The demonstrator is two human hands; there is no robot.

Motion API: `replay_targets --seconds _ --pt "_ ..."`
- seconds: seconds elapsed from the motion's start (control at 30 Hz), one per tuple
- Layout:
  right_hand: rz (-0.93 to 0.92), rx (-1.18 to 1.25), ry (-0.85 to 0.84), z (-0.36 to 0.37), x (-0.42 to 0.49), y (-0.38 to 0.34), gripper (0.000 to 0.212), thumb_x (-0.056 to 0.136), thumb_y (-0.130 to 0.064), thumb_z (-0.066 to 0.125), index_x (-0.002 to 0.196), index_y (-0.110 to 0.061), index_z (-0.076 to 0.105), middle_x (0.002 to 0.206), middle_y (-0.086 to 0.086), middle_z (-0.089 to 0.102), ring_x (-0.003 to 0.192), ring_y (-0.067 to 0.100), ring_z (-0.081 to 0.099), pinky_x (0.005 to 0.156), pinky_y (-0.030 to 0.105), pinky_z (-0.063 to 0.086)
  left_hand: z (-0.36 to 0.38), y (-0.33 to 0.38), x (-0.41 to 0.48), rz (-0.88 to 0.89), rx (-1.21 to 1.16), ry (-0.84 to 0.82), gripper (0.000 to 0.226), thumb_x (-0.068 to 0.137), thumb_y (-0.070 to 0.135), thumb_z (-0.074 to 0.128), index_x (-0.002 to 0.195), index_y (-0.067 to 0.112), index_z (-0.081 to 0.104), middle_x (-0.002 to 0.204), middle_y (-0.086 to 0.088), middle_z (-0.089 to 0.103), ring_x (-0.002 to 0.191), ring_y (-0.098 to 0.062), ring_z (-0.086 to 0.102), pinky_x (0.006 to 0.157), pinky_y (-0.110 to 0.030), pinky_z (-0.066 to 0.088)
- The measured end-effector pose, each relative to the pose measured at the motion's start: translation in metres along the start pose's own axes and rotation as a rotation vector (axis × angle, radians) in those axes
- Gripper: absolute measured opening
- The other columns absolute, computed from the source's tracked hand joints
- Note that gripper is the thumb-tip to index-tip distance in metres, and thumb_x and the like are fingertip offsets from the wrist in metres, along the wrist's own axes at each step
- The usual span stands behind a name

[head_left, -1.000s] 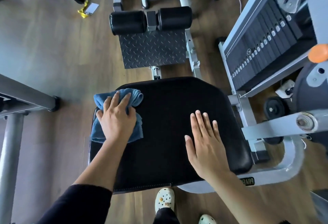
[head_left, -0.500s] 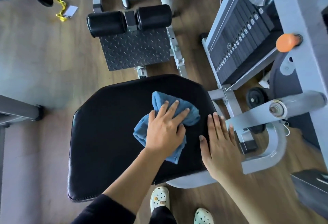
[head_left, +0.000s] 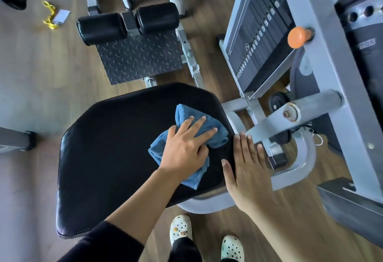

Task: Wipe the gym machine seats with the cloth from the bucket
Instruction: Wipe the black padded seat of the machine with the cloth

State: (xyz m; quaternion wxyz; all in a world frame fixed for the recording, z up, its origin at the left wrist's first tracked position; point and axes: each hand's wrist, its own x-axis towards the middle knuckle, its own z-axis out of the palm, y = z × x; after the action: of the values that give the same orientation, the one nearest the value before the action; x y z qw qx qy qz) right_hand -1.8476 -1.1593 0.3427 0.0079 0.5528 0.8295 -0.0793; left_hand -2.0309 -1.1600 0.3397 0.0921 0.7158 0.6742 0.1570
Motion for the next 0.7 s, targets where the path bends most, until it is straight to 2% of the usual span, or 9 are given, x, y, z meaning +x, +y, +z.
replay_targets --seconds 0.1,0.17,0.27,0.4,0.53,0.7 --pt "-0.004 -0.011 -0.011 -0.002 -0.002 0.002 0.067 0.099 -0.046 0.015 0.145 0.000 0.029 0.151 0.018 0.029 0.143 0.028 0.022 0.115 0.044 0.011 -0.006 -0.019 -0.009 0.169 -0.021 0.005 0.044 0.080 0.024 0.046 0.119 0.035 0.064 0.136 0.002 0.054 0.124 -0.026 0.049 0.082 -0.041 0.040" --pt "-0.007 -0.018 -0.009 -0.003 -0.003 0.003 0.067 0.099 -0.046 0.015 0.145 0.001 0.031 0.151 0.019 0.030 0.142 0.028 0.023 0.114 0.045 0.012 -0.006 -0.023 0.000 0.084 -0.019 -0.002 0.045 0.080 0.025 0.044 0.119 0.035 0.064 0.135 0.002 0.055 0.125 -0.025 0.049 0.084 -0.043 0.041" --pt "-0.013 -0.018 -0.007 -0.002 -0.004 0.004 0.066 0.099 -0.045 0.017 0.144 0.001 0.031 0.151 0.019 0.030 0.142 0.029 0.023 0.114 0.045 0.013 -0.002 -0.003 0.018 -0.159 -0.022 -0.007 0.044 0.083 0.032 0.042 0.121 0.034 0.062 0.136 0.000 0.054 0.127 -0.027 0.047 0.088 -0.048 0.039" --pt "-0.013 -0.008 -0.002 -0.002 -0.003 0.003 0.066 0.099 -0.044 0.016 0.144 0.001 0.032 0.150 0.020 0.031 0.142 0.029 0.024 0.115 0.044 0.012 0.004 0.007 0.013 -0.166 0.040 -0.051 0.047 0.087 0.045 0.045 0.132 0.035 0.052 0.144 0.000 0.045 0.134 -0.026 0.038 0.093 -0.050 0.034" --pt "-0.005 -0.016 -0.021 -0.006 -0.004 0.000 0.069 0.099 -0.046 0.010 0.144 0.001 0.031 0.151 0.019 0.030 0.142 0.028 0.024 0.116 0.042 0.009 -0.004 0.000 -0.006 -0.168 0.049 -0.002 0.043 0.087 0.033 0.040 0.126 0.031 0.059 0.137 -0.001 0.053 0.128 -0.026 0.046 0.085 -0.048 0.039" --pt "-0.028 0.012 -0.001 -0.026 -0.003 -0.017 0.066 0.099 -0.044 0.013 0.145 -0.001 0.032 0.151 0.016 0.031 0.141 0.027 0.026 0.116 0.040 0.012 -0.011 0.002 -0.034 -0.294 0.019 0.103 0.039 0.083 0.018 0.052 0.119 0.024 0.064 0.132 -0.003 0.057 0.122 -0.024 0.050 0.082 -0.046 0.040"
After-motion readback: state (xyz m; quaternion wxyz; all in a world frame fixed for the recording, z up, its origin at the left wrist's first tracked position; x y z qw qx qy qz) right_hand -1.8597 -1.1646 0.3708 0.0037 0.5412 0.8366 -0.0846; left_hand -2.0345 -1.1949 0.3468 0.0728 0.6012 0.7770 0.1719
